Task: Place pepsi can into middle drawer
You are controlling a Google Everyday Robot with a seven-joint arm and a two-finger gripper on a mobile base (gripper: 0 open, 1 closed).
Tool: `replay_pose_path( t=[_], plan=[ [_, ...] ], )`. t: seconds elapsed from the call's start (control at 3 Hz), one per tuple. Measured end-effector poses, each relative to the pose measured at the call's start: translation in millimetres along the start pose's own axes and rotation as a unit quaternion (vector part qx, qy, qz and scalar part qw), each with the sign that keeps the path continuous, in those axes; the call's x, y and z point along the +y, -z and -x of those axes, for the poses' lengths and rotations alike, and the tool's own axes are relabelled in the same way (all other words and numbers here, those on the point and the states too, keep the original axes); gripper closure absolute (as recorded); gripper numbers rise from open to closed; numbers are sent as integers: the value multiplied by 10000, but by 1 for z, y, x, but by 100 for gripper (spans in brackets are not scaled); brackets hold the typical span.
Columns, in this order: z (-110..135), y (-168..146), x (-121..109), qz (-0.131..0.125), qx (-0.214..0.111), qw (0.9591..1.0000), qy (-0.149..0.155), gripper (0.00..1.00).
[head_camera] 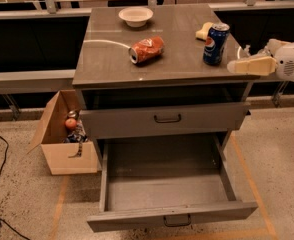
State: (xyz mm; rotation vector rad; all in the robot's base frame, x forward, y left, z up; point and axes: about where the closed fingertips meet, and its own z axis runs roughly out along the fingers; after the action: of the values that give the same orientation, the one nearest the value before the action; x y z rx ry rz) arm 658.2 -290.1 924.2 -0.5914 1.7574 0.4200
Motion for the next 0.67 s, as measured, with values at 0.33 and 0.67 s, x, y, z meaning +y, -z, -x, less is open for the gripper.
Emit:
replay_pose_path(
  t=[0.33, 0.67],
  plan=[
    [1, -2, -5, -87, -37, 10000, -17, 0],
    [-7, -12, -7, -147, -103, 9998, -72, 0]
  ],
)
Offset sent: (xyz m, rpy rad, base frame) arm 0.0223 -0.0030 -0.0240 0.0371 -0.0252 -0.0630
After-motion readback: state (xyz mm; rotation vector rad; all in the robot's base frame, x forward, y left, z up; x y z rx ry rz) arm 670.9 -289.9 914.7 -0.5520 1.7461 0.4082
